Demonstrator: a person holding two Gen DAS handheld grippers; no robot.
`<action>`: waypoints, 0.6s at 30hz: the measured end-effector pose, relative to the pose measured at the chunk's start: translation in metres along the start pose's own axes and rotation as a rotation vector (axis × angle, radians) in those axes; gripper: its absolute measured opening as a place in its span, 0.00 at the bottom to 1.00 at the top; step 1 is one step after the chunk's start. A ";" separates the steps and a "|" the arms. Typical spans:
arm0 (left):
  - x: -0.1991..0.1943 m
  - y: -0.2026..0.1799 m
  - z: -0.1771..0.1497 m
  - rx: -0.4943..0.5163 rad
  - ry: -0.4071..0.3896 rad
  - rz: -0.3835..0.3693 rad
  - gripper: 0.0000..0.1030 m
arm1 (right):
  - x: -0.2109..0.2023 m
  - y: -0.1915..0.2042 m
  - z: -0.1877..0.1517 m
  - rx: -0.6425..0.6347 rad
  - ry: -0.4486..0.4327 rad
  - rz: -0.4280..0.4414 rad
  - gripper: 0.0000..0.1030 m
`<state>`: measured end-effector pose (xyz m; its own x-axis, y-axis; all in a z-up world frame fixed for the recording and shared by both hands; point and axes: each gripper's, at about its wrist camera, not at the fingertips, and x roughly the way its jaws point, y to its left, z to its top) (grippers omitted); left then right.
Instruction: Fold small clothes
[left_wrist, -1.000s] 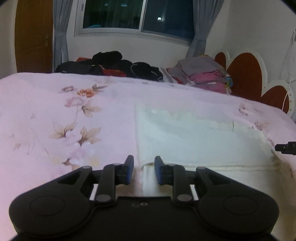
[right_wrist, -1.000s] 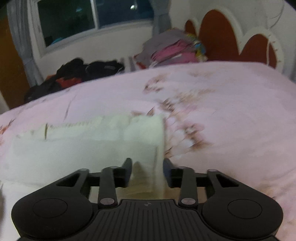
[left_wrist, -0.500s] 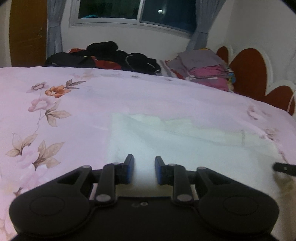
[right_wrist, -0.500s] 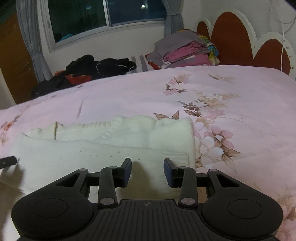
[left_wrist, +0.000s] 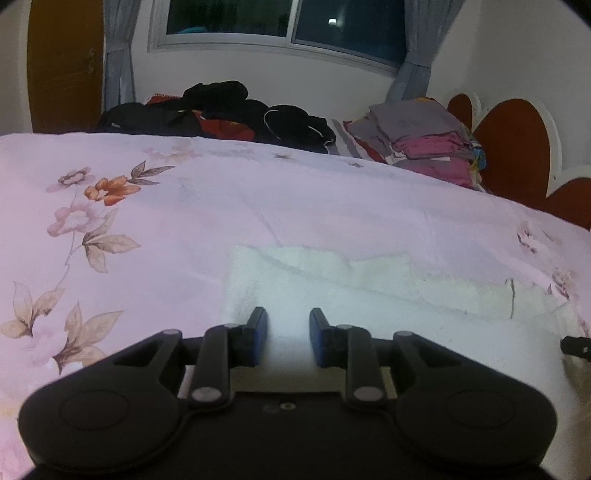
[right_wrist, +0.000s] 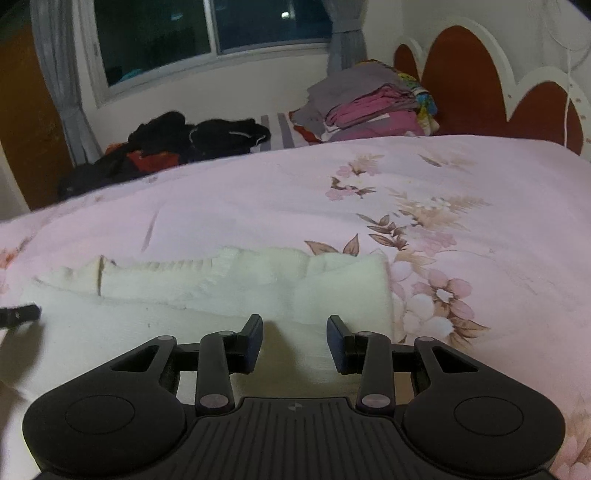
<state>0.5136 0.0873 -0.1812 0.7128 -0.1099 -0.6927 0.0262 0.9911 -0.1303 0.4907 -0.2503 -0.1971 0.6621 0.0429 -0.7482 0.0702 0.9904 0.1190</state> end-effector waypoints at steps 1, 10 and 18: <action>0.000 -0.001 0.000 0.008 0.001 0.002 0.25 | 0.003 -0.001 -0.002 -0.003 0.005 -0.010 0.37; -0.007 -0.002 0.003 0.004 0.020 0.011 0.26 | -0.009 -0.003 -0.004 0.017 -0.001 0.019 0.37; -0.022 -0.003 0.001 0.004 0.025 0.010 0.27 | -0.023 0.012 -0.010 0.000 -0.001 0.058 0.37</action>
<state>0.4985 0.0864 -0.1642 0.6952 -0.1018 -0.7116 0.0221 0.9925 -0.1203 0.4685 -0.2382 -0.1850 0.6659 0.1003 -0.7392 0.0317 0.9862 0.1623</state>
